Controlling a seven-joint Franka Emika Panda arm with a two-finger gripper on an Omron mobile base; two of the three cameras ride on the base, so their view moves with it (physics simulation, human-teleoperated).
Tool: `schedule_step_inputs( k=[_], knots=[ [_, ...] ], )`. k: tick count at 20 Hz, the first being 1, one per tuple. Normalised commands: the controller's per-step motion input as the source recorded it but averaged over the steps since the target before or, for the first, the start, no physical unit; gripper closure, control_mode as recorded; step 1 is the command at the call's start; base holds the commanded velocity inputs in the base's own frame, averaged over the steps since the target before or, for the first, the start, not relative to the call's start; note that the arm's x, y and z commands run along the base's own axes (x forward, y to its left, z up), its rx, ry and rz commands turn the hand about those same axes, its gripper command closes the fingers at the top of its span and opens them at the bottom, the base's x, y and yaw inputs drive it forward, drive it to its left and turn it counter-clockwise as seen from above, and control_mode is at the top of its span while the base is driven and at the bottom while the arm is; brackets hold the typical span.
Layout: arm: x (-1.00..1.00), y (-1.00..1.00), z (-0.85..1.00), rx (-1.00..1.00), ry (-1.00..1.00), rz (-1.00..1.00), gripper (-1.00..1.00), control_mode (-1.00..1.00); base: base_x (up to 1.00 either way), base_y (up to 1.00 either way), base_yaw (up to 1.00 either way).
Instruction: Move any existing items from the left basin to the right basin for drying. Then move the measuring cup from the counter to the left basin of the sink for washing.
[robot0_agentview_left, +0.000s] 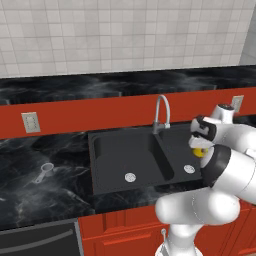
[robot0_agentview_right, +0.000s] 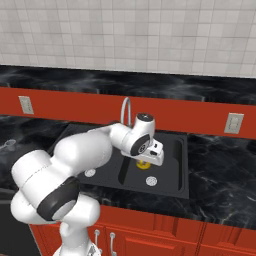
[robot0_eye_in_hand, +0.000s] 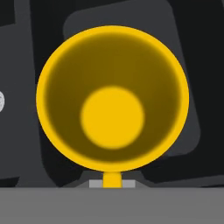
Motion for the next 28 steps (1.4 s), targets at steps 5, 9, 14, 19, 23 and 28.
schedule_step_inputs(
  k=[5, 9, 14, 19, 23, 28],
  knots=[
    [0.23, -0.04, -0.25, 0.00, 0.03, 0.00, 1.00, -1.00, 0.00, 0.00, 0.00],
    [0.23, 0.00, -0.32, -0.01, 0.00, 0.00, 1.00, -1.00, 0.00, 0.00, 0.00],
    [0.23, 0.00, -0.33, -0.01, 0.00, 0.00, 1.00, -1.00, 0.00, 0.00, 0.00],
    [0.23, 0.00, -0.33, -0.01, 0.00, 0.00, 1.00, -1.00, 0.00, 0.00, 0.00],
    [0.21, 0.00, -0.29, 0.00, 0.00, 0.00, 1.00, -1.00, 0.00, 0.00, 0.00],
    [0.15, 0.00, -0.27, -0.01, -0.02, 0.00, 1.00, -1.00, 0.00, 0.00, 0.00]
  ],
)
